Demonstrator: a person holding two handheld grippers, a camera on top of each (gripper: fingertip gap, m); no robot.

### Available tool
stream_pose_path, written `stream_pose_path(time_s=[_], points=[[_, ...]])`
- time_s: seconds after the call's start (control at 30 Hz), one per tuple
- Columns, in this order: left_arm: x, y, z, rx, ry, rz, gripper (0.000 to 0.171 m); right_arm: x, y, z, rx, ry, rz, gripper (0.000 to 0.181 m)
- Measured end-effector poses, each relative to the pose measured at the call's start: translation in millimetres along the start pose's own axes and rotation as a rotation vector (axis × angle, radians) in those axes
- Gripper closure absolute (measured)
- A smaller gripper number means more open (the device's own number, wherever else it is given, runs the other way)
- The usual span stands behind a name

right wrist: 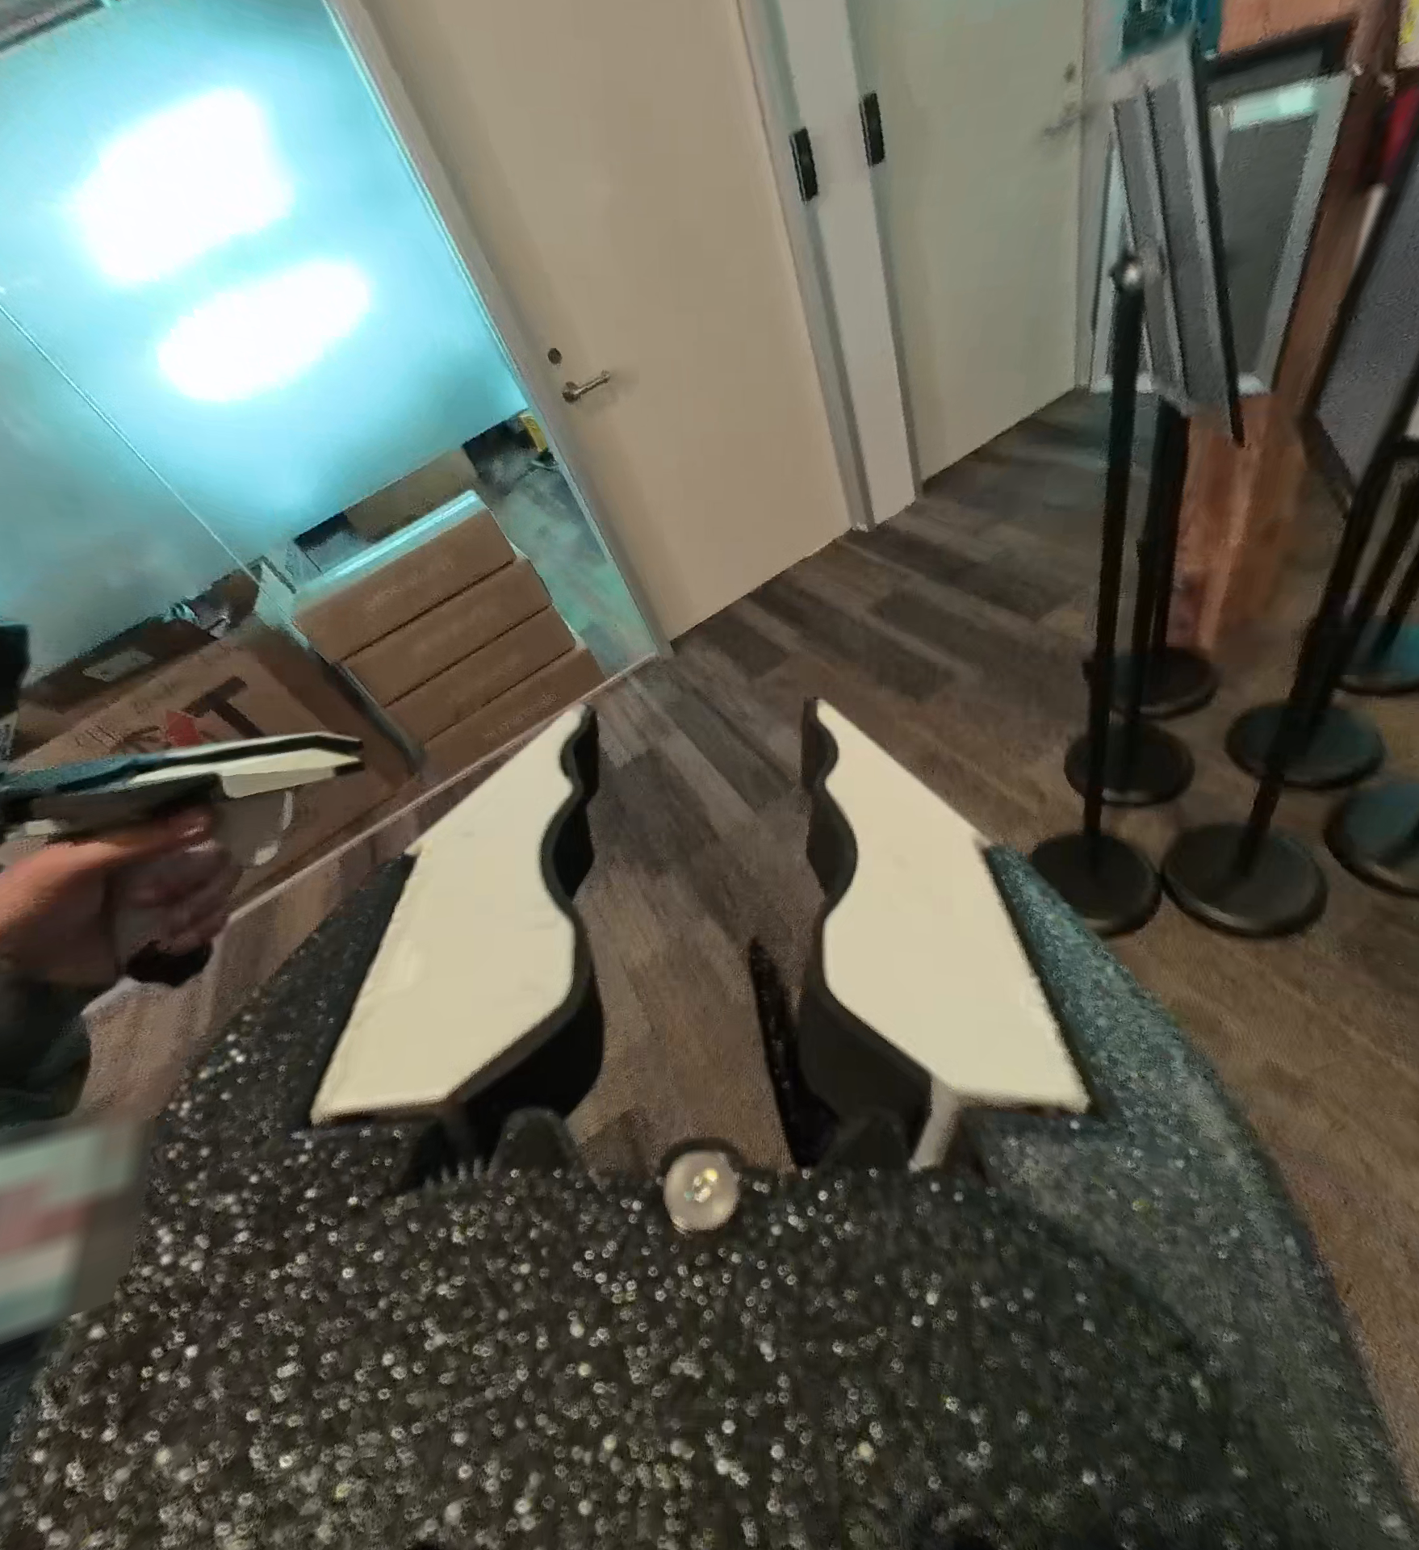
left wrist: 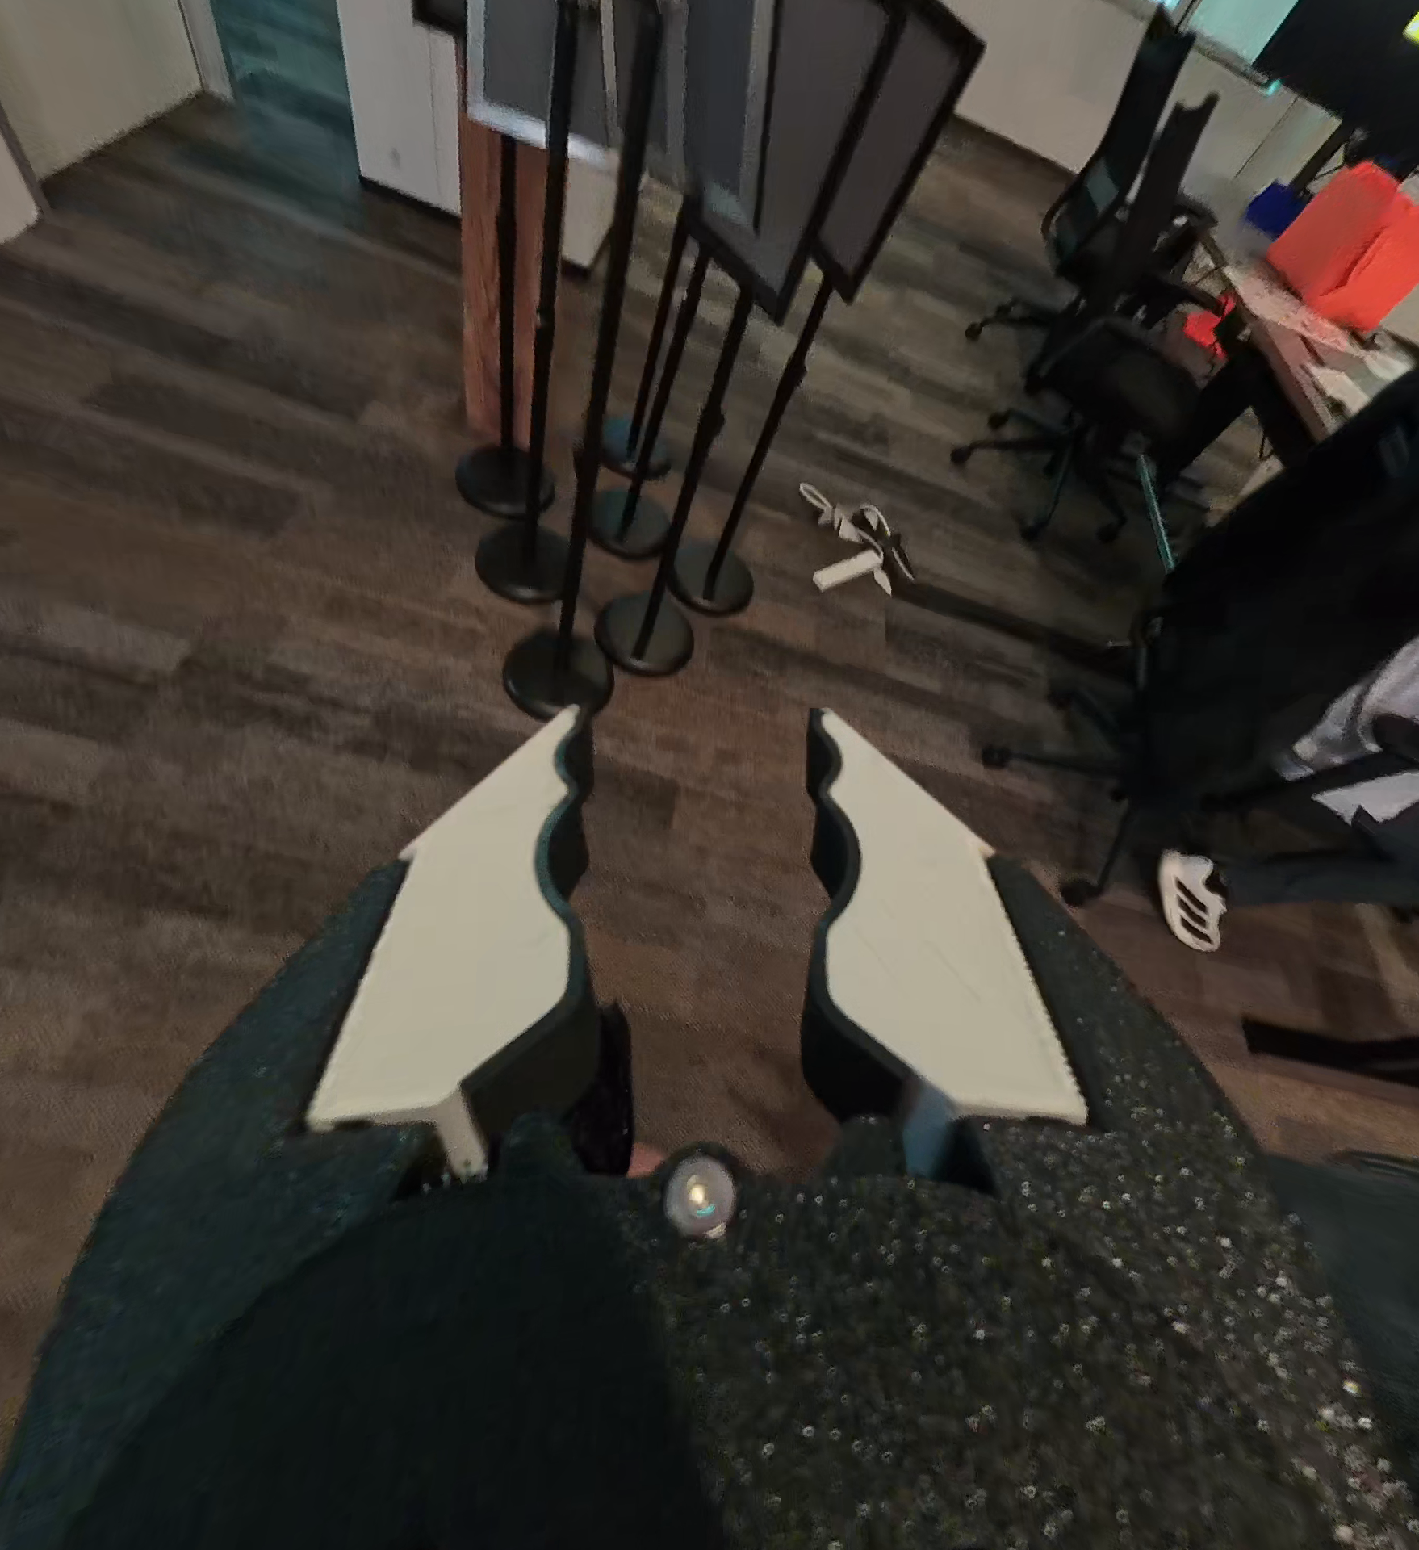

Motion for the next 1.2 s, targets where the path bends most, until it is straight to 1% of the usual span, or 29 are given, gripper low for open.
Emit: stream_pose_path(time_s=[0.1,0.17,0.23,0.3,0.33,0.37,0.43,0.5,0.57,0.63,0.73,0.8,0.9,0.93,1.0,1.03,1.1,1.2], points=[[-36.1,51.9,-72.6,-0.047,-0.035,-0.052,0.119,22.7,29.4,-73.7,-0.025,-0.007,0.071,0.133],[-54.9,81.1,-126.0,-0.046,-0.044,-0.113,0.116,39.8,42.0,-118.6,-0.013,0.010,0.065,0.133],[-72.1,109.0,-191.7,-0.044,-0.046,-0.151,0.105,61.1,48.0,-162.7,-0.010,0.022,0.041,0.133],[-89.1,139.5,-265.8,-0.010,-0.030,-0.155,0.100,86.9,48.9,-205.9,-0.012,0.022,0.026,0.133],[-94.4,154.8,-304.2,-0.004,-0.065,-0.154,0.096,101.6,48.3,-227.1,-0.012,0.019,0.023,0.133],[-96.8,170.2,-342.8,-0.032,-0.115,-0.137,0.095,117.6,47.2,-248.3,-0.014,0.016,0.020,0.133],[-97.7,203.2,-429.3,-0.114,-0.200,-0.145,0.098,153.4,45.2,-288.7,-0.025,-0.002,0.013,0.133],[-93.6,235.1,-513.0,-0.123,-0.254,-0.258,0.099,190.2,44.8,-324.8,-0.025,-0.017,0.019,0.134],[-87.3,262.1,-592.6,-0.176,-0.270,-0.348,0.099,227.6,47.7,-356.8,-0.062,-0.049,-0.001,0.135],[-79.2,284.7,-666.5,-0.250,-0.312,-0.359,0.098,257.4,61.8,-379.2,-0.087,-0.075,-0.047,0.135],[-67.9,308.3,-758.7,-0.311,-0.361,-0.384,0.098,292.4,87.2,-400.1,-0.033,-0.125,-0.056,0.138],[-59.3,311.2,-800.3,-0.359,-0.421,-0.405,0.100,313.1,96.4,-409.8,-0.071,-0.180,-0.067,0.137],[-53.1,294.9,-839.8,-0.426,-0.483,-0.492,0.126,329.9,104.7,-413.1,-0.107,-0.279,-0.068,0.136],[-52.5,288.3,-848.3,-0.424,-0.520,-0.512,0.131,332.4,104.7,-412.4,-0.120,-0.317,-0.075,0.137],[-49.4,286.6,-858.8,-0.353,-0.572,-0.536,0.142,332.0,102.2,-410.2,-0.140,-0.394,-0.111,0.137],[-46.1,288.4,-861.7,-0.357,-0.583,-0.578,0.147,329.3,100.3,-409.3,-0.143,-0.435,-0.131,0.137],[-41.2,290.7,-862.6,-0.359,-0.625,-0.664,0.149,318.3,96.4,-409.2,-0.142,-0.528,-0.166,0.137],[-41.0,295.5,-850.9,-0.337,-0.733,-0.740,0.150,289.0,91.3,-418.3,-0.102,-0.674,-0.229,0.137]])
Point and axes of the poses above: each gripper's, where its closed fingertips meet, z back along the fingers, y out of its top, x = y × z across the jaws, the point moved 10 cm from there along z, back along the fingers, and after that the axes turned 6 degrees about z, right-handed, at the moved point
